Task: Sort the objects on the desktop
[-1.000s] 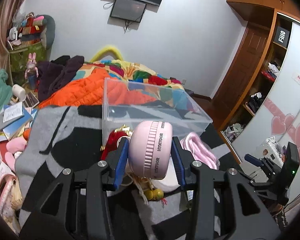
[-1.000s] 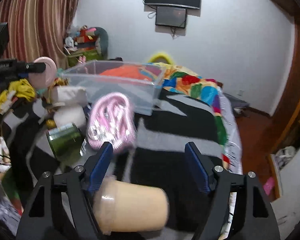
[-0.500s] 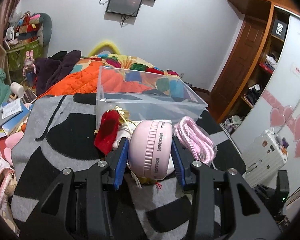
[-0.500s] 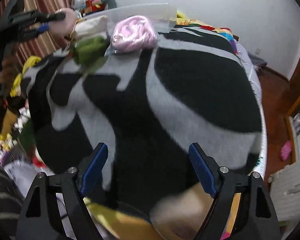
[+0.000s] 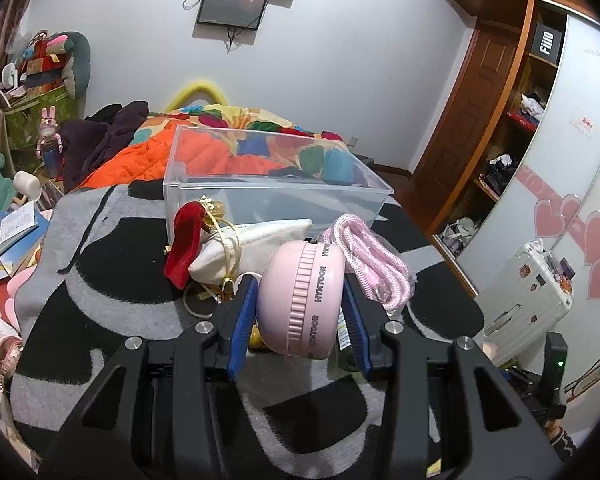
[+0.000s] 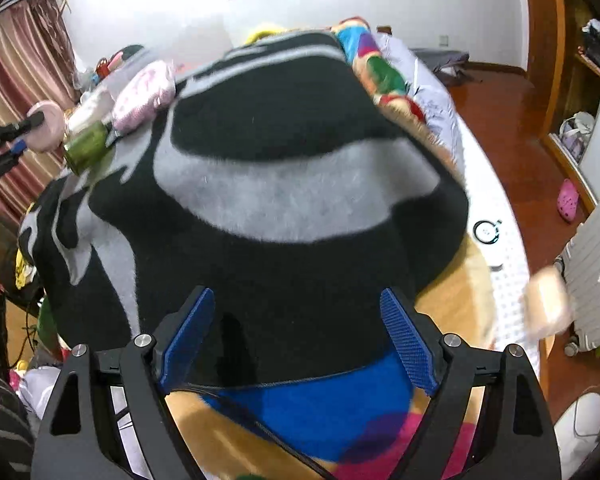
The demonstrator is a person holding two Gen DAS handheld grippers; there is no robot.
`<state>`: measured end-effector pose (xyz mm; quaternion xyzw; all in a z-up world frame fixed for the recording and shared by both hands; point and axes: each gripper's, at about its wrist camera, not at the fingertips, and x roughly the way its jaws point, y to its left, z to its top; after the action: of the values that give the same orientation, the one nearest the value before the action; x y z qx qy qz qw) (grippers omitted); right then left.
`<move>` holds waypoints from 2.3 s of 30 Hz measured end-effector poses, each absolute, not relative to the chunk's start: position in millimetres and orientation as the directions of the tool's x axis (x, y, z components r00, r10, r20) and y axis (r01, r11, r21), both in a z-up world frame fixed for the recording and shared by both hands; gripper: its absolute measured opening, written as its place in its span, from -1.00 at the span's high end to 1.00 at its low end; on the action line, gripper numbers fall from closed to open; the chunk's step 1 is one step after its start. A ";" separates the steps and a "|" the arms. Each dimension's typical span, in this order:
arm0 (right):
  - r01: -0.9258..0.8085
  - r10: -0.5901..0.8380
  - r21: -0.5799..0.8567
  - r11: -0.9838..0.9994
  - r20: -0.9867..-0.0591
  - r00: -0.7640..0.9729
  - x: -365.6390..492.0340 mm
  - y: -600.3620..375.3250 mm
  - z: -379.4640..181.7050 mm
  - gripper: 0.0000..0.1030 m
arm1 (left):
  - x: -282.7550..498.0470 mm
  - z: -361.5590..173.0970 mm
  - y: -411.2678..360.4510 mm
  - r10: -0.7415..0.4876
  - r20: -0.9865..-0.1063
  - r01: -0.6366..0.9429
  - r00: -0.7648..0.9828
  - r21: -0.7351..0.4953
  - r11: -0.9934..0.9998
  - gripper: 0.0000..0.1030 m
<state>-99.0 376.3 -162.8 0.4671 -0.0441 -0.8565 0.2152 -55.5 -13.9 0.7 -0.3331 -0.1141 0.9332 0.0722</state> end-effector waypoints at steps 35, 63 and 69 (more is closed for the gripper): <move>0.653 -0.515 0.108 -0.750 -0.715 -0.472 -230.9 172.5 -70.1 -0.61 | -54.7 11.1 -54.4 0.142 -0.566 0.035 -0.812 -0.290 -0.956 0.19; 0.734 -0.565 0.053 -0.677 -0.677 -0.472 -221.7 166.3 -40.3 -0.04 | -157.3 26.7 -67.4 0.132 -0.595 0.037 -0.793 -0.263 -0.964 0.19; 0.721 -0.604 0.074 -0.689 -0.609 -0.514 -230.6 168.9 -7.0 -0.04 | -175.4 24.5 -74.8 0.136 -0.615 0.047 -0.777 -0.272 -0.961 0.19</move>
<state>-230.6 168.9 -7.0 0.3100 0.0944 -0.8651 0.3829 -175.4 -74.8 24.5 -0.3331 -0.1373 0.9326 0.0237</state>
